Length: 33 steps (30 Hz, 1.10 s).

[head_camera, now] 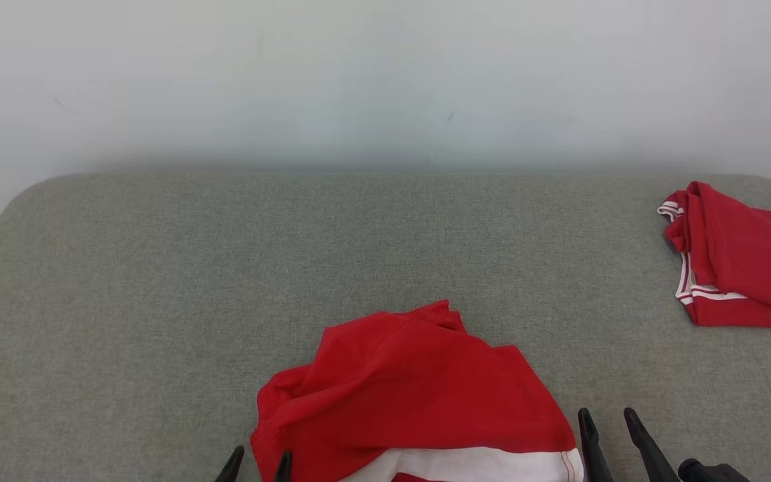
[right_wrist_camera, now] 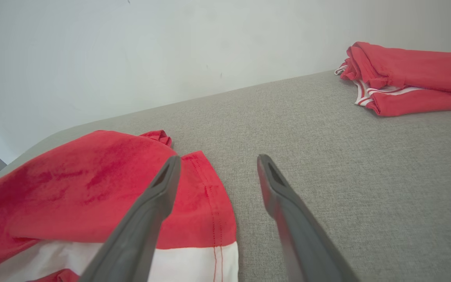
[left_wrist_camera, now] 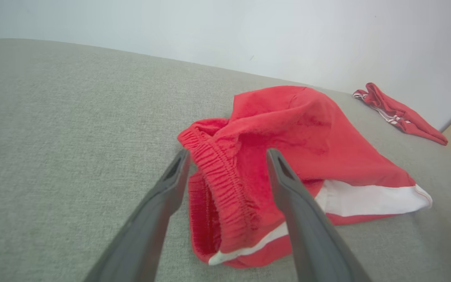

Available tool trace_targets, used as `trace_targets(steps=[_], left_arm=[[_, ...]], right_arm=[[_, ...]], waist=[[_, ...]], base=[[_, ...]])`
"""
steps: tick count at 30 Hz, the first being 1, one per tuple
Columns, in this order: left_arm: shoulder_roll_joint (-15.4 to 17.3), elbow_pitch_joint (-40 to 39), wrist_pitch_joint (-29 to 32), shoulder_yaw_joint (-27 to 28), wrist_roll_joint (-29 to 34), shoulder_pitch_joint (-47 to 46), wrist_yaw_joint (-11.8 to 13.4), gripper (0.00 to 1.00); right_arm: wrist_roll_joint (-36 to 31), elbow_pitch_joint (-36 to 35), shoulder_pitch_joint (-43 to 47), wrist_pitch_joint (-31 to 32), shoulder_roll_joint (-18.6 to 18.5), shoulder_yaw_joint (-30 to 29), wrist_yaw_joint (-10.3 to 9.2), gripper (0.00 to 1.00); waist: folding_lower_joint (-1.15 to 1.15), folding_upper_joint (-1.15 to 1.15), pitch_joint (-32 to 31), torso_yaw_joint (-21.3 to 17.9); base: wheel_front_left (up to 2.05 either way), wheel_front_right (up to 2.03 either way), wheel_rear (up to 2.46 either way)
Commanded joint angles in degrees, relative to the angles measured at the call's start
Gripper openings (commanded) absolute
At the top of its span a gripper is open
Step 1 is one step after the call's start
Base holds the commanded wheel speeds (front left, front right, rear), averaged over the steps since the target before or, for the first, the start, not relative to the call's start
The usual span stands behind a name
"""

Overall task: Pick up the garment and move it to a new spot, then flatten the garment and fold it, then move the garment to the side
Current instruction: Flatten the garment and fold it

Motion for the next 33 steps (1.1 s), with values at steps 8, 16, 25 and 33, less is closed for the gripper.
trace_targets(steps=[8, 16, 25, 33], left_arm=[[0.12, -2.20, -0.08, -0.63, 1.84, 5.66, 0.12, 1.00], [-0.43, 2.45, -0.08, 0.24, 1.97, 3.38, 0.12, 1.00], [-0.07, 5.58, -0.08, -0.76, 1.78, 1.21, 0.12, 1.00], [0.11, 9.40, -0.08, -4.28, 0.73, -2.36, 0.12, 0.48]], right_arm=[[0.09, 0.88, 1.51, -0.05, -0.67, -0.64, 0.05, 1.00], [-0.62, 5.56, 0.82, -0.06, -1.81, 1.49, 0.05, 1.00], [-0.12, 10.53, -1.41, -0.05, -1.65, 4.46, 0.05, 1.00], [-0.03, 15.22, -4.22, -0.05, -1.52, 5.86, 0.05, 0.00]], waist=[[0.00, 0.00, 1.08, 0.59], [0.00, 0.00, 1.84, 0.48], [0.00, 0.00, 2.25, 0.21], [0.00, 0.00, 2.46, 0.67]], base=[[0.00, 0.00, 0.00], [0.00, 0.00, 0.00], [0.00, 0.00, 0.00], [0.00, 0.00, 0.00]])
